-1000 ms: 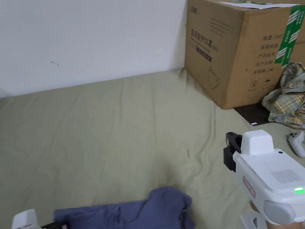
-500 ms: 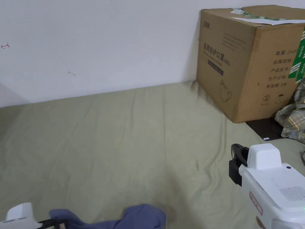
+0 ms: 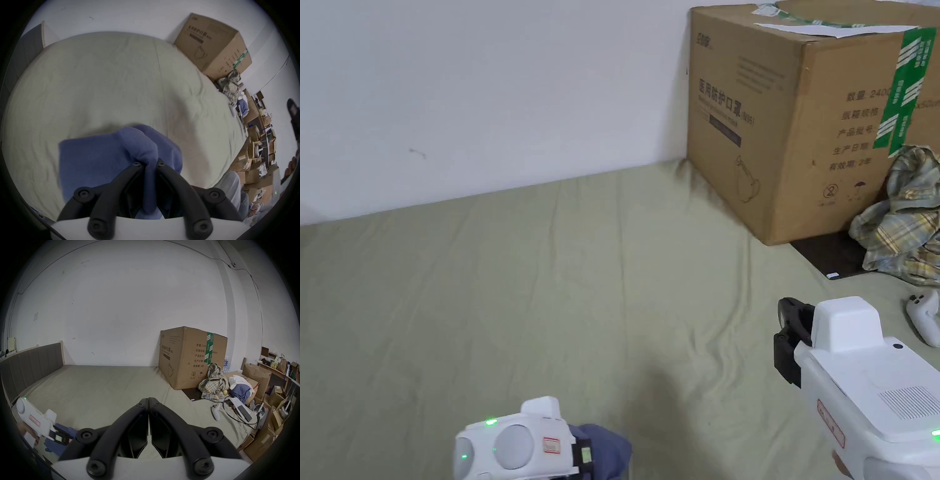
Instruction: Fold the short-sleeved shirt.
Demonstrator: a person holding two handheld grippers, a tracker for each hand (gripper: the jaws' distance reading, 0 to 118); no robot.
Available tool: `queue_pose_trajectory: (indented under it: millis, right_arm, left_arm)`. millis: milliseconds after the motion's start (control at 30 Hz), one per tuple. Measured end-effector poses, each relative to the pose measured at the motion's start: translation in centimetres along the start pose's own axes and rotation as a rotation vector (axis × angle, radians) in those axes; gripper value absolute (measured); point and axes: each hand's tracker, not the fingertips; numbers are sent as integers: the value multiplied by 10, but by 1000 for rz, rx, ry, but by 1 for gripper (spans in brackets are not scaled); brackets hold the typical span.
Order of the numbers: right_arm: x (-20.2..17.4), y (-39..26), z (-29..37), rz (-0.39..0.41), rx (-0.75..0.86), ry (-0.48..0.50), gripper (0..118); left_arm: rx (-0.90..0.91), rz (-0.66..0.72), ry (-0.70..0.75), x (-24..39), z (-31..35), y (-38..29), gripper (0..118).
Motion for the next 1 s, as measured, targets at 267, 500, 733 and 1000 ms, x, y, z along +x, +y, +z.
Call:
queue_pose_trajectory:
  millis: [267,500,733,1000]
  right_arm:
    - [9,-5,2,-9,-15,-25,0]
    - [8,1,7,-17,8,-23,0]
    - [3,4,9,-26,20,-13,0]
    - [1,-2,6,-19,5,-5,0]
  left_arm:
    - [-4,-49,53,17,-7,-3,43]
    - [285,-47,-111,16,67,-6,113]
    - [537,-189,130,-2,97,-26,86]
    - [482,-181,100,-24,60,-48,0]
